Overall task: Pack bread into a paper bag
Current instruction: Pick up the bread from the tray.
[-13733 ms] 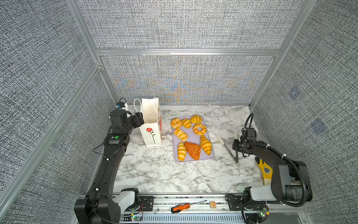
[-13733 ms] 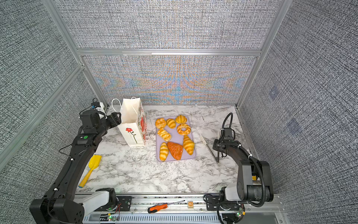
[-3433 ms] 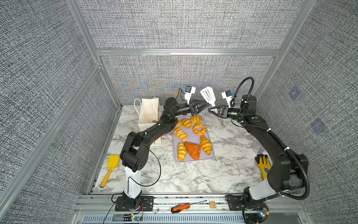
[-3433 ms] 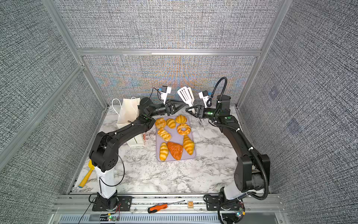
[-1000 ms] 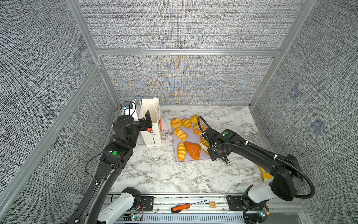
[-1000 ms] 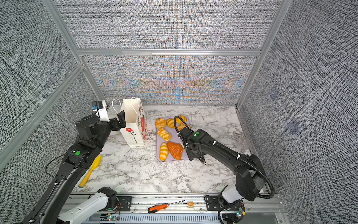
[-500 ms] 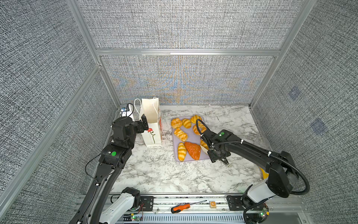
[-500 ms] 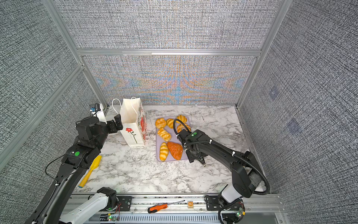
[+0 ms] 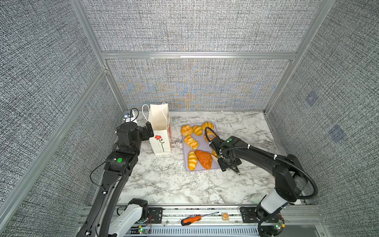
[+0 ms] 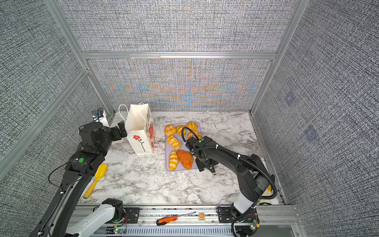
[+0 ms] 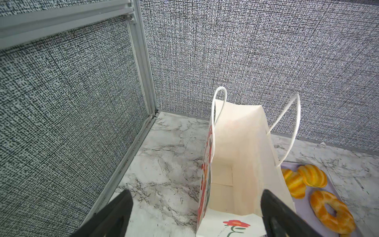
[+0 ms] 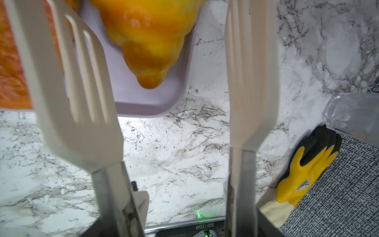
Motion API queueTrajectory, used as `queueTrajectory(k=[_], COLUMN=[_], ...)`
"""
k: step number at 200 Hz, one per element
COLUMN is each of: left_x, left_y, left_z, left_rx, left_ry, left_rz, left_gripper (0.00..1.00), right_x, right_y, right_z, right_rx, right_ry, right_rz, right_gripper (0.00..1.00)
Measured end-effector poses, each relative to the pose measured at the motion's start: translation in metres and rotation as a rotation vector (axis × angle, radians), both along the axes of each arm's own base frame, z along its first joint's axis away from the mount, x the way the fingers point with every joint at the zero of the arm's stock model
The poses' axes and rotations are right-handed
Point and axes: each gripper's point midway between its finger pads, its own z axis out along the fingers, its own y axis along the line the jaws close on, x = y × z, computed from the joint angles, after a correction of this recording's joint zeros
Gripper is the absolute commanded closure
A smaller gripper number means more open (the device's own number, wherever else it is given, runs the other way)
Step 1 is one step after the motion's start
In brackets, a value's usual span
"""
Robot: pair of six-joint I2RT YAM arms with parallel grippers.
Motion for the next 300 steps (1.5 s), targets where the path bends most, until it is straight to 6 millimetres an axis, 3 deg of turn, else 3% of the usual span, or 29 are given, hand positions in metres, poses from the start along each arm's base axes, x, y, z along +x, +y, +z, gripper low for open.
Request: queueTrajectory(k=[122, 216, 300], left_x=[0.004, 0.002, 0.004], left_y=[0.005, 0.01, 0.014], left_z=[-0.004, 0.003, -0.001], left_rx=[-0.018, -0.039, -0.038], left_ry=[0.014, -0.002, 0.008], left_rz=[0.003, 0.004, 0.014], left_gripper=[0.01, 0.01, 0.02], right_x=[0.018, 0.015, 0.009], right_y=[-0.005, -0.004, -0.004], right_z=[-0.009, -0.002, 0.012], right_rx=[-0.019, 0.011, 0.046], right_ry=[0.061, 0.078, 0.059], right_rz=[0.041, 0.08, 0.107], right_gripper=[0.41, 0.74, 0.78])
